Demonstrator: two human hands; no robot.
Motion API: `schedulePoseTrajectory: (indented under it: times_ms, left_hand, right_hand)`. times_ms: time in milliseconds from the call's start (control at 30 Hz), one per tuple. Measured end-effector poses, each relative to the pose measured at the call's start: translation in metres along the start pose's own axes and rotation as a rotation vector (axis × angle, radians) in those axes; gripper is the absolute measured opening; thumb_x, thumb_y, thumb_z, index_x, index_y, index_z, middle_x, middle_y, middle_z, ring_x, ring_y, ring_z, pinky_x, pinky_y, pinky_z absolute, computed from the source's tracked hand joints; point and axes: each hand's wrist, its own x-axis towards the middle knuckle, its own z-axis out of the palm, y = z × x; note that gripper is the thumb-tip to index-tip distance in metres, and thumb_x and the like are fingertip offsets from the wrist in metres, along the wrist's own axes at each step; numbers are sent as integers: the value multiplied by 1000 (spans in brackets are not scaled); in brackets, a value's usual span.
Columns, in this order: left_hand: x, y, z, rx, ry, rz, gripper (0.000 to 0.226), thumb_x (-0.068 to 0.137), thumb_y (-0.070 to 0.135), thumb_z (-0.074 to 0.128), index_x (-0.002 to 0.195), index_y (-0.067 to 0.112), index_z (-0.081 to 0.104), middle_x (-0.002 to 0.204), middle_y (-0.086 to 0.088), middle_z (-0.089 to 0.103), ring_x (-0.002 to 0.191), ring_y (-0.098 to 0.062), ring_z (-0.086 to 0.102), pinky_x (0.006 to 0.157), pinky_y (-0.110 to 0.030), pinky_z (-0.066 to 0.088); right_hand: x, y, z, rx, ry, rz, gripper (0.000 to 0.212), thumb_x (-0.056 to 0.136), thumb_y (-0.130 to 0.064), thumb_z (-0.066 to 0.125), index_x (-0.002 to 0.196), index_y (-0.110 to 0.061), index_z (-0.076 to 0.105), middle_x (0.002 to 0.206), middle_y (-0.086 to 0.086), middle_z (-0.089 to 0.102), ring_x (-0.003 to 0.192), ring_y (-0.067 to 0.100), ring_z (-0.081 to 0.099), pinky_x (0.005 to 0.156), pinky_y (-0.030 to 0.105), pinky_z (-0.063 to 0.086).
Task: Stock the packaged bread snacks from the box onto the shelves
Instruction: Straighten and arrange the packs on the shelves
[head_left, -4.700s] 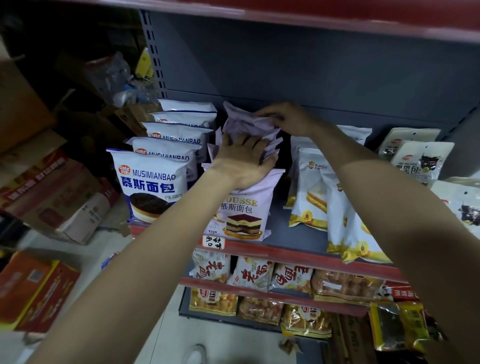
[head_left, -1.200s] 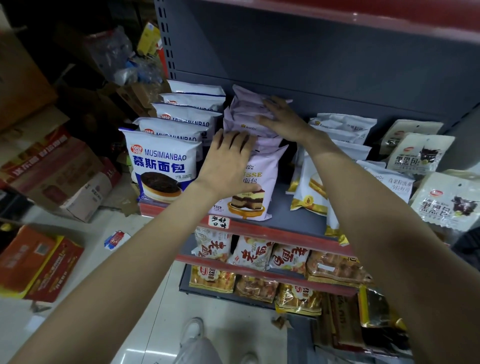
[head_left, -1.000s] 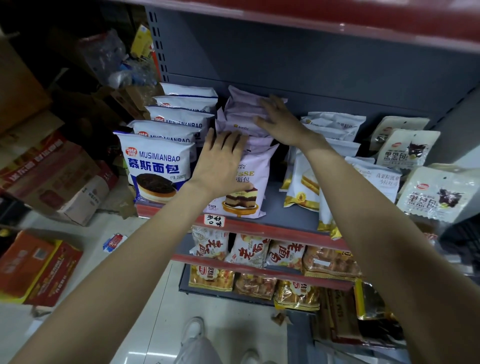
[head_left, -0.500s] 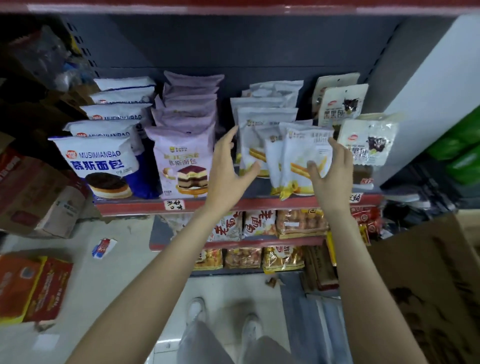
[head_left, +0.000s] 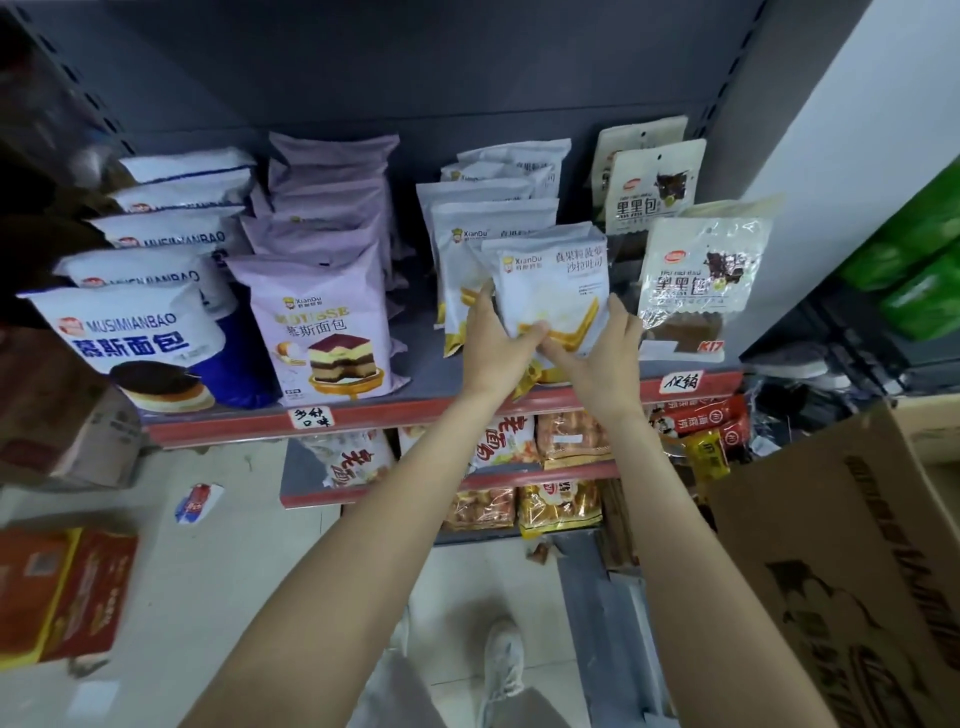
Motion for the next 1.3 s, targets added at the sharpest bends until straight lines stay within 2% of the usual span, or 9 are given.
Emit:
schedulePoseTrajectory:
  times_ms: [100,233,333,567,733,900,1033,1167,1300]
  left_hand:
    - [0,-2,-9,-39,47,52,57,83,5,66,134,10,41,127,-2,57,119,-17,54,82,-7,43]
    - [4,-4,-24,-21,43,123,62,83,-4,59,139,8,36,134,-8,50,124,-19,48,103,-34,43]
    - [5,-6,-32,45,33,170,64,82,-3,62,140,6,35,136,-10,46,127,-20,45,106,-41,39]
    - [4,-6,-37,144,103,246,93,71,-3,70,147,13,19,146,-5,29,129,0,23,112,-28,25]
    - [3,-10,-41,51,133,98,107,69,10,80,150,18,10,152,-5,21,142,-18,19,117,-41,22]
    - [0,-8,-47,118,192,210,106,69,8,78,150,15,11,151,-6,24,141,-16,22,116,-38,25]
    - [-6,-16,-50,281,193,267,112,72,11,80,151,9,0,157,-11,10,146,-19,9,116,-24,11]
    - [-13,-18,-50,562,258,395,117,70,25,83,152,22,-1,156,-19,4,145,-32,9,113,-36,21]
    - [-18,-23,-52,639,174,328,129,66,31,85,145,40,-17,157,-14,-7,143,-33,14,98,-38,42]
  right_hand:
    - [4,-6,5,85,-27,-28,99,71,-37,81,145,-8,22,141,13,32,132,26,31,107,40,35]
    - [10,-6,13,155,-65,-7,93,66,-40,83,137,-18,26,138,9,39,129,30,32,105,45,34]
    - [14,-7,18,217,-84,12,90,66,-43,82,135,-22,28,133,3,48,126,31,39,103,44,37]
    - [10,-11,20,273,-59,-118,87,72,-26,79,140,-26,25,133,1,52,121,22,50,96,47,47]
    - [9,-10,25,269,-142,-159,90,78,-27,76,147,-29,18,139,-2,47,126,19,48,98,45,46]
    - [9,-13,29,331,-254,-150,91,76,-26,78,145,-35,17,124,-24,51,105,-7,57,80,14,49]
    - [15,-10,17,391,-324,-133,88,83,-15,71,148,-25,14,144,-3,39,130,8,40,103,24,37]
    - [48,-32,-7,332,-98,-214,62,91,-13,59,145,-15,29,143,6,39,128,15,41,98,12,37]
    - [81,-54,-17,66,-403,-233,81,83,-30,71,148,-24,23,148,4,36,136,16,33,108,33,36]
